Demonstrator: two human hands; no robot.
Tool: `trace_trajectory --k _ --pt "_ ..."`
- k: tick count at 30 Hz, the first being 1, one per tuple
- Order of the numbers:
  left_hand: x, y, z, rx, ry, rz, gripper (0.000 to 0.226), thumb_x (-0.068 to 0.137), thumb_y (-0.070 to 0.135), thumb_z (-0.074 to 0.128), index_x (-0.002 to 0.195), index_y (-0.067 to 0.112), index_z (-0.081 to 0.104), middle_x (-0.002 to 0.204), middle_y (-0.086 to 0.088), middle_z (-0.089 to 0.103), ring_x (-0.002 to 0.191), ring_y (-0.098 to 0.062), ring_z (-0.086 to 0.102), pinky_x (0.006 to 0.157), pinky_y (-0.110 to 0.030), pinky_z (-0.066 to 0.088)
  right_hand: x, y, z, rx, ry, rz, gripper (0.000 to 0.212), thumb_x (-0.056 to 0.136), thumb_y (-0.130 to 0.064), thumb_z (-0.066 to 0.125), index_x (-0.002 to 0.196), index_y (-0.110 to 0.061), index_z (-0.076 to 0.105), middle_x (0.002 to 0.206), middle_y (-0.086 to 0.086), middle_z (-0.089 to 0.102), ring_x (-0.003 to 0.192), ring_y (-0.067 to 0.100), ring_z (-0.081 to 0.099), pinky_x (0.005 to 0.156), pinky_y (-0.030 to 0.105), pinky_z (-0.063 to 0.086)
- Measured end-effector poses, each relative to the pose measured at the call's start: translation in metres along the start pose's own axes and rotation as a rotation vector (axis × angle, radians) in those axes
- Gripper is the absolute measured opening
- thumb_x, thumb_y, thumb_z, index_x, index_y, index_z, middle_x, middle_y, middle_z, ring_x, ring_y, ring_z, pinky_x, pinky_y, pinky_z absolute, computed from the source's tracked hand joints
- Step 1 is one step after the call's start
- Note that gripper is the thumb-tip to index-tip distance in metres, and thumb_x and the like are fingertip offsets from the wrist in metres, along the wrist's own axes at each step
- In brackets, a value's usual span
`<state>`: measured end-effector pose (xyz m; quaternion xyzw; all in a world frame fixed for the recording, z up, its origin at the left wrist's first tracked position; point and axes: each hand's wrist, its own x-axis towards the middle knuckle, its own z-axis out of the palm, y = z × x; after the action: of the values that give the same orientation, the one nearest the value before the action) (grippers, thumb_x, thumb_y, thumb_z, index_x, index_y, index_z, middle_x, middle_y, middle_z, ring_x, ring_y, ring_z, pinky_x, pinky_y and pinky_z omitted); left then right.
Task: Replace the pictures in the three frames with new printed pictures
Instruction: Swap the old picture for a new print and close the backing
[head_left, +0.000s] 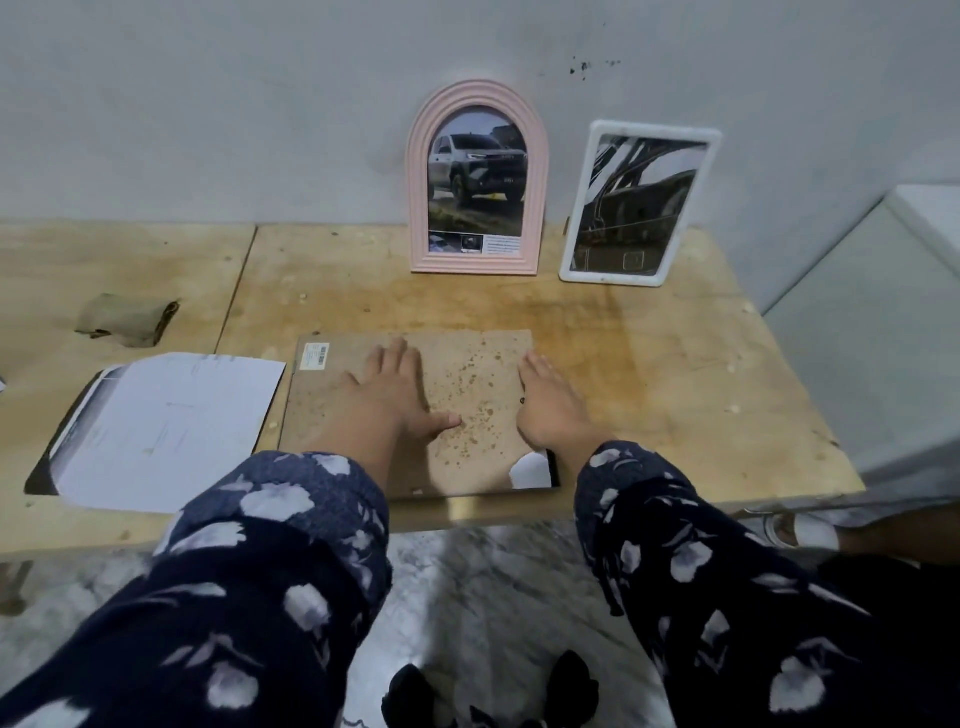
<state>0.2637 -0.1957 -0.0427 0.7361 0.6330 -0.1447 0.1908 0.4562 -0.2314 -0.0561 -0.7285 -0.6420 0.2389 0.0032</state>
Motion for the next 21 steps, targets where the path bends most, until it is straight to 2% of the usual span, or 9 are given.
trace_trajectory --k 3,6,11,14,16,18,19,21 --pt "0.01 0.01 -0.001 0.066 -0.076 0.059 0.121 0.069 0.076 0.062 0.154 0.023 -0.007 0.161 0.004 -0.017 0.148 -0.026 -0.009 0.116 -0.059 0.01 0.001 0.001 0.007 -0.064 -0.011 -0.046 0.078 0.086 0.006 0.034 0.153 -0.015 0.001 0.161 -0.002 -0.009 0.148 0.013 -0.008 0.12 0.044 -0.004" --pt "0.012 0.012 -0.004 0.068 -0.081 0.05 0.122 0.064 0.074 0.068 0.154 0.024 0.001 0.162 0.004 -0.009 0.148 -0.027 -0.003 0.114 -0.058 0.018 0.001 0.009 0.012 -0.159 0.03 -0.09 0.083 0.083 0.007 0.039 0.153 -0.015 0.0 0.161 -0.001 -0.008 0.147 0.013 -0.009 0.118 0.044 -0.011" --pt "0.012 0.013 -0.008 0.088 -0.094 0.056 0.121 0.062 0.071 0.073 0.153 0.025 0.008 0.161 0.004 -0.001 0.147 -0.028 0.004 0.112 -0.058 0.022 -0.001 0.014 0.016 -0.276 0.093 -0.175 0.073 0.088 -0.002 0.039 0.152 -0.009 0.004 0.161 0.005 0.0 0.148 0.017 -0.004 0.118 0.045 -0.012" --pt "0.014 0.012 -0.008 0.072 -0.096 0.055 0.121 0.061 0.071 0.073 0.153 0.026 0.009 0.161 0.005 0.0 0.146 -0.028 0.005 0.111 -0.058 0.024 0.003 0.014 0.016 -0.274 0.115 -0.178 0.073 0.087 -0.007 0.047 0.152 -0.01 0.012 0.161 0.004 0.01 0.148 0.016 0.003 0.117 0.044 -0.013" --pt "0.015 0.012 -0.008 0.083 -0.1 0.054 0.12 0.061 0.072 0.072 0.153 0.027 0.01 0.161 0.005 0.002 0.146 -0.028 0.007 0.11 -0.058 0.025 0.006 0.012 0.011 -0.24 0.137 -0.171 0.071 0.083 -0.007 0.052 0.148 -0.013 0.024 0.156 0.002 0.024 0.146 0.017 0.015 0.117 0.044 -0.01" --pt "0.016 0.011 -0.008 0.104 -0.099 0.057 0.115 0.063 0.072 0.07 0.152 0.028 0.013 0.159 0.004 0.006 0.144 -0.028 0.01 0.108 -0.057 0.028 0.011 0.008 0.003 -0.152 0.152 -0.157 0.066 0.08 -0.006 0.052 0.142 -0.017 0.034 0.144 0.001 0.037 0.138 0.018 0.028 0.12 0.044 0.001" --pt "0.016 0.01 -0.009 0.11 -0.087 0.063 0.11 0.065 0.071 0.07 0.151 0.028 0.015 0.158 0.004 0.01 0.143 -0.027 0.014 0.106 -0.056 0.03 0.015 0.006 -0.001 -0.082 0.146 -0.142 0.065 0.079 -0.006 0.051 0.141 -0.017 0.036 0.141 0.001 0.038 0.136 0.02 0.03 0.12 0.043 0.009" --pt "0.017 0.008 -0.012 0.131 -0.033 0.084 0.102 0.068 0.07 0.068 0.148 0.029 0.021 0.151 0.002 0.021 0.138 -0.027 0.022 0.102 -0.054 0.035 0.023 0.001 -0.007 0.059 0.085 -0.098 0.068 0.083 -0.007 0.048 0.147 -0.015 0.027 0.151 0.003 0.025 0.14 0.023 0.023 0.117 0.04 0.02"
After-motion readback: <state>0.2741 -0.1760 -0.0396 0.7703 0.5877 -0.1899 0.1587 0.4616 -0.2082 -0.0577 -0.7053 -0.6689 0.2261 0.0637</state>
